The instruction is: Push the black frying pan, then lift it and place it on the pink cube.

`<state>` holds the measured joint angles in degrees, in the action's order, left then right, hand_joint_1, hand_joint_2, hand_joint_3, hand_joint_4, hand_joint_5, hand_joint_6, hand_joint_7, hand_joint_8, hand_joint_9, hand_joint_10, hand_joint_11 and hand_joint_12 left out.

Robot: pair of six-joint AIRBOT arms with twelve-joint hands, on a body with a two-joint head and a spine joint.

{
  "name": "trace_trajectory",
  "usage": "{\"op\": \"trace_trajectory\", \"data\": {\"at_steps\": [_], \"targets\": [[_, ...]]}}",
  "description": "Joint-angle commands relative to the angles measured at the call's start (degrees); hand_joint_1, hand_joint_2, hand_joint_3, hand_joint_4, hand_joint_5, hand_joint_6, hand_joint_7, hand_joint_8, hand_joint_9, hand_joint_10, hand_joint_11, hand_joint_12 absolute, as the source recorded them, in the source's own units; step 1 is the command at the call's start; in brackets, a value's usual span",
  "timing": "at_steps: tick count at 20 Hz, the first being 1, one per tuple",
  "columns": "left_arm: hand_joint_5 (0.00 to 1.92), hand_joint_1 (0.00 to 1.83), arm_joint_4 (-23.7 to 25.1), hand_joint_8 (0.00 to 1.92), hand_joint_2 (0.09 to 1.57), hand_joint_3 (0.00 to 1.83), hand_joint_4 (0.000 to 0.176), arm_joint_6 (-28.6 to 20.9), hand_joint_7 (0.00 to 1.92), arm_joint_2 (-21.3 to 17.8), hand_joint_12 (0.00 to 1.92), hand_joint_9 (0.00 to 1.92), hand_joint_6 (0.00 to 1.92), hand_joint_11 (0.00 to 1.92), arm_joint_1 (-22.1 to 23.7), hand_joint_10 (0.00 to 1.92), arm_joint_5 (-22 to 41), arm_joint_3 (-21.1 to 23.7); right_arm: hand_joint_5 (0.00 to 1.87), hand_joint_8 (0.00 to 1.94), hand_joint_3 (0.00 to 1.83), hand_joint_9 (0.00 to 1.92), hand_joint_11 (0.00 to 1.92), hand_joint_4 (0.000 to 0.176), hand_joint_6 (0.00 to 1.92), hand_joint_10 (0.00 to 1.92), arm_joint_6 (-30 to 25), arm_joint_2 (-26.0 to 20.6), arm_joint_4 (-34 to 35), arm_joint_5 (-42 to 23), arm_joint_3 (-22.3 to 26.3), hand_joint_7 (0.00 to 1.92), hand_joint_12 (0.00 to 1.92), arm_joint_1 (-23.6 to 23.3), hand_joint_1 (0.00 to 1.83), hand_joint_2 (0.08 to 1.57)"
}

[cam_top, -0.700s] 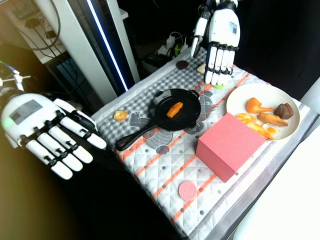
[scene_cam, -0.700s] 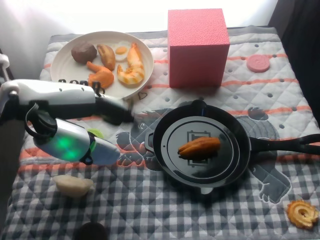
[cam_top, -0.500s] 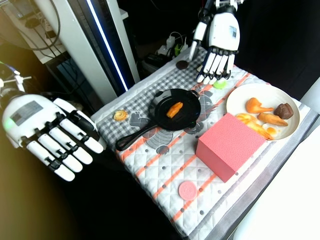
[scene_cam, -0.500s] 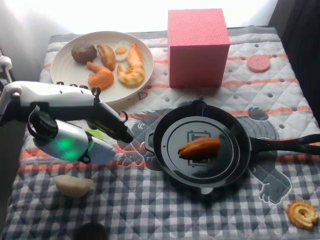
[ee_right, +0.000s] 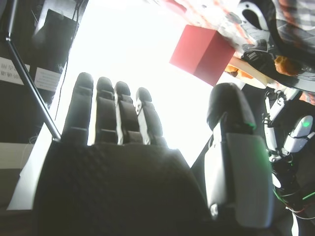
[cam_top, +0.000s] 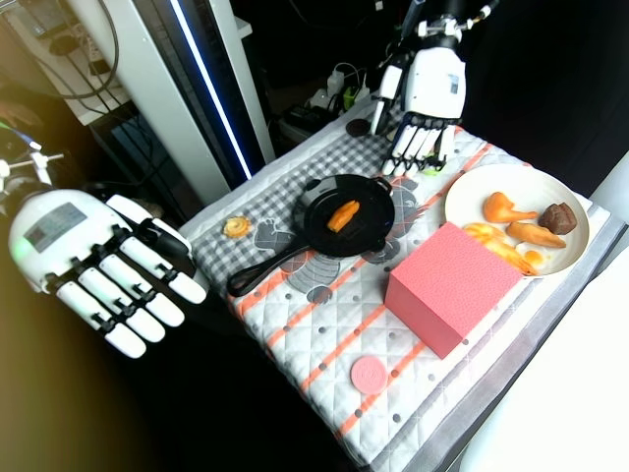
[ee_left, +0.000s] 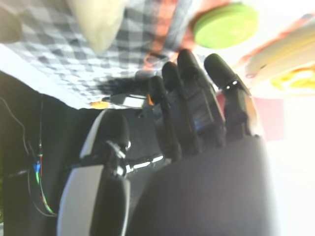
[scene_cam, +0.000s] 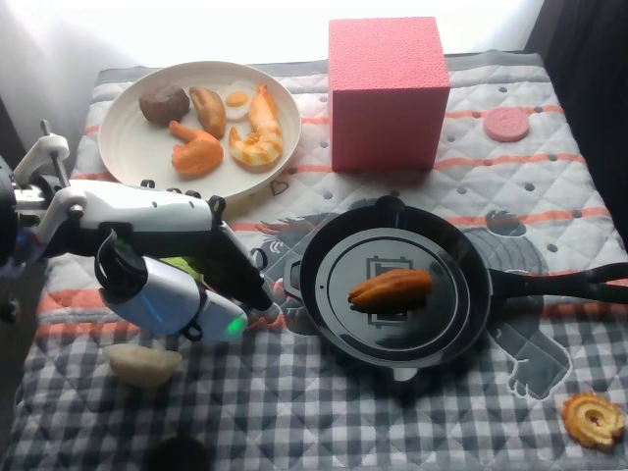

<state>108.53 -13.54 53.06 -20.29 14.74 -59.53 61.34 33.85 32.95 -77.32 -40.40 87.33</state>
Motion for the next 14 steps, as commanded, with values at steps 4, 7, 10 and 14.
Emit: {"op": "trace_trajectory", "data": {"at_steps": [4, 7, 10, 14], "targets": [[0.61, 0.45, -0.65, 0.00, 1.30, 0.00, 0.000, -0.18, 0.59, 0.62, 1.27, 0.54, 0.01, 0.00, 0.68, 0.02, -1.57, -0.48, 0.00, 0.00, 0.00, 0.00, 0.03, 0.031, 0.00, 0.00, -0.41, 0.15, 0.58, -7.09, -0.58, 0.00, 0.02, -0.17, 0.44, 1.22], [0.59, 0.42, -2.36, 0.00, 1.32, 0.01, 0.000, 1.72, 0.57, 1.26, 1.26, 0.54, 0.00, 0.00, 1.26, 0.01, -0.74, -0.50, 0.00, 0.00, 0.00, 0.00, 0.04, 0.036, 0.00, 0.00, -0.42, 0.33, 0.59, -7.09, -0.62, 0.00, 0.04, -0.17, 0.44, 1.22], [0.57, 0.39, -3.62, 0.00, 1.33, 0.01, 0.000, 3.14, 0.57, 2.36, 1.29, 0.53, 0.00, 0.00, 1.53, 0.01, -0.41, -0.97, 0.00, 0.00, 0.00, 0.00, 0.00, 0.035, 0.00, 0.00, -0.45, 0.48, 0.59, -7.09, -0.64, 0.00, 0.29, -0.17, 0.44, 1.22], [0.54, 0.30, -8.47, 0.01, 1.35, 0.00, 0.000, 7.74, 0.50, 3.83, 1.10, 0.46, 0.00, 0.00, 1.87, 0.01, 0.54, -1.46, 0.00, 0.00, 0.00, 0.00, 0.00, 0.031, 0.00, 0.00, -0.53, 0.57, 0.59, -7.09, -0.64, 0.00, 0.58, -0.17, 0.45, 1.22]]}}
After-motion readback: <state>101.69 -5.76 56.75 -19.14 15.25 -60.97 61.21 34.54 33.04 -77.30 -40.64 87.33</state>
